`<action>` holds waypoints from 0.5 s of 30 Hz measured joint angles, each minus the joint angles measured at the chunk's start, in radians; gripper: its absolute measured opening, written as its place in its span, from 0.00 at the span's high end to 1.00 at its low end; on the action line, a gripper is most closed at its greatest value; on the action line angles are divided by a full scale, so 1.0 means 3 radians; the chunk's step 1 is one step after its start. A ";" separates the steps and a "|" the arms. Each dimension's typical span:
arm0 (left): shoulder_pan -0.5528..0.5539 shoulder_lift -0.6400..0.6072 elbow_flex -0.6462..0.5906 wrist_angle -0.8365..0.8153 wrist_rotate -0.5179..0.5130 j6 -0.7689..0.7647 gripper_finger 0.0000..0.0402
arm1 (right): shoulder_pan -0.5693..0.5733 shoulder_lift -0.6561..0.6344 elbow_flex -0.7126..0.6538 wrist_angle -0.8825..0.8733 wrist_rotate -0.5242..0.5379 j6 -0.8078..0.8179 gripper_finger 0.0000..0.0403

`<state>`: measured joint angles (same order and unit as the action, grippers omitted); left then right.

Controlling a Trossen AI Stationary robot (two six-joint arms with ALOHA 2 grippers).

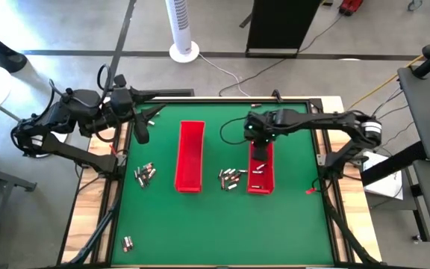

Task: Sort batteries
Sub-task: Put the silver battery into the right red bin

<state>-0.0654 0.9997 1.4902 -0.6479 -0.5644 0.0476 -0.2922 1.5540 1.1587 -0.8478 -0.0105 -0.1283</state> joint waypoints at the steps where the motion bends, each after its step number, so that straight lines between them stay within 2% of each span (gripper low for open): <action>1: 0.0000 -0.0002 0.0000 0.0001 0.0000 -0.0013 0.61 | 0.0000 0.0064 0.0000 -0.0007 -0.0019 -0.0062 0.89; 8: 0.0000 -0.0004 0.0000 0.0000 0.0000 -0.0043 0.61 | -0.0001 0.0357 -0.0003 0.0230 -0.0112 -0.0300 0.90; 15: 0.0000 -0.0016 0.0000 0.0001 -0.0001 -0.0104 0.61 | -0.0001 0.0442 -0.0014 0.0320 -0.0142 -0.0305 0.90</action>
<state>-0.0654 0.9948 1.4902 -0.6476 -0.5648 0.0164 -0.2924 1.6867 1.1547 -0.7517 -0.0532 -0.2198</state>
